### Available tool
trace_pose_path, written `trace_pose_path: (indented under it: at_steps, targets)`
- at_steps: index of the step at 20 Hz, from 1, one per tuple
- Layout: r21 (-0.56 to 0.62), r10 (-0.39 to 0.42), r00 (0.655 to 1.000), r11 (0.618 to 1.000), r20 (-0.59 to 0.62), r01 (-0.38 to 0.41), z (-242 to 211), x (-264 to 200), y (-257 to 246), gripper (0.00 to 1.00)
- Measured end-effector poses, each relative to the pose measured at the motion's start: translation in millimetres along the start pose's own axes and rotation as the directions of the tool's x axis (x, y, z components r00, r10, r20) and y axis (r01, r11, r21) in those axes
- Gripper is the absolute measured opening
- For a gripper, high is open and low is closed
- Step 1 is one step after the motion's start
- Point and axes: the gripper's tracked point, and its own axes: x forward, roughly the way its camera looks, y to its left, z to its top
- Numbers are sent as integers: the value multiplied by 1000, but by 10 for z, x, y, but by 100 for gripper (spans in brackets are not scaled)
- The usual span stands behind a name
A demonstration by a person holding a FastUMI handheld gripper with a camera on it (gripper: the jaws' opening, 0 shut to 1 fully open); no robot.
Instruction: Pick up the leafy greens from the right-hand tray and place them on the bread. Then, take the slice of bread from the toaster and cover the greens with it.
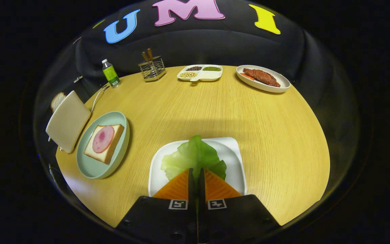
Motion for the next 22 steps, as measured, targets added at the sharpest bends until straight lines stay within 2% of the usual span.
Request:
trace_pose_path:
  at_steps: [4,12,22]
  targets:
    - [7,15,1000,1000,-6,-15,24,-66,53,5]
    - [-47,-6,997,999,75,10,365,-545,253,5]
    - [-58,23,986,998,162,-14,900,-940,1048,5]
